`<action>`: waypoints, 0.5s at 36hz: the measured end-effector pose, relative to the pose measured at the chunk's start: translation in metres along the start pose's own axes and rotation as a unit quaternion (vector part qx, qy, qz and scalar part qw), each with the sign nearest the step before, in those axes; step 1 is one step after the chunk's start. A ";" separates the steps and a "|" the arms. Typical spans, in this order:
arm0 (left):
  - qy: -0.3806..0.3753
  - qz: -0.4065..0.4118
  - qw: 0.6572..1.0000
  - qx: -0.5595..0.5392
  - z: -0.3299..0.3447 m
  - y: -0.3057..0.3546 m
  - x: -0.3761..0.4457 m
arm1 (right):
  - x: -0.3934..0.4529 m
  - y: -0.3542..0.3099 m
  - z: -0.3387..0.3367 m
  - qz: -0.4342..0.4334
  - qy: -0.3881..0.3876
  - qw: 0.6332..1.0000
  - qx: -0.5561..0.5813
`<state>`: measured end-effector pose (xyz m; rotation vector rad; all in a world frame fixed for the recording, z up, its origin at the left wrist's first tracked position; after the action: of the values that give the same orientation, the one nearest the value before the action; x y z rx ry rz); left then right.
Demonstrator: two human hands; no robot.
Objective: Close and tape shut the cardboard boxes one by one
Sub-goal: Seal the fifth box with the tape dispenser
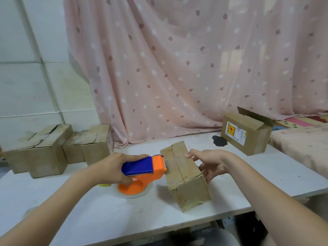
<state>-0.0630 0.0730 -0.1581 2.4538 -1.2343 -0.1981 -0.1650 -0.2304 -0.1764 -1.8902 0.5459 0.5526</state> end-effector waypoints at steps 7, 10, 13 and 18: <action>0.041 0.000 0.999 -0.032 0.009 0.001 0.012 | -0.006 0.007 0.000 -0.016 0.051 0.998 -0.013; 0.055 0.013 0.998 -0.012 0.008 0.011 0.019 | -0.006 0.012 0.001 -0.019 0.098 0.994 -0.045; 0.058 0.008 0.998 -0.002 0.006 0.020 0.024 | -0.013 0.005 0.005 -0.046 0.227 0.946 -0.226; 0.056 -0.001 0.998 0.001 0.005 0.027 0.031 | -0.022 -0.016 0.040 -0.270 0.274 0.810 -0.442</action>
<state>-0.0658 0.0330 -0.1504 2.4334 -1.1847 -0.0596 -0.1776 -0.1852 -0.1659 -2.9860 0.0393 -0.2083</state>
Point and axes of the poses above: each hand's wrist, its own x-axis towards the middle knuckle, its own z-axis out of the palm, y = z × x, the point moved 2 cm from there along x, towards the middle knuckle, and after that the axes turned 6 degrees about -x, right-handed, at the moved point
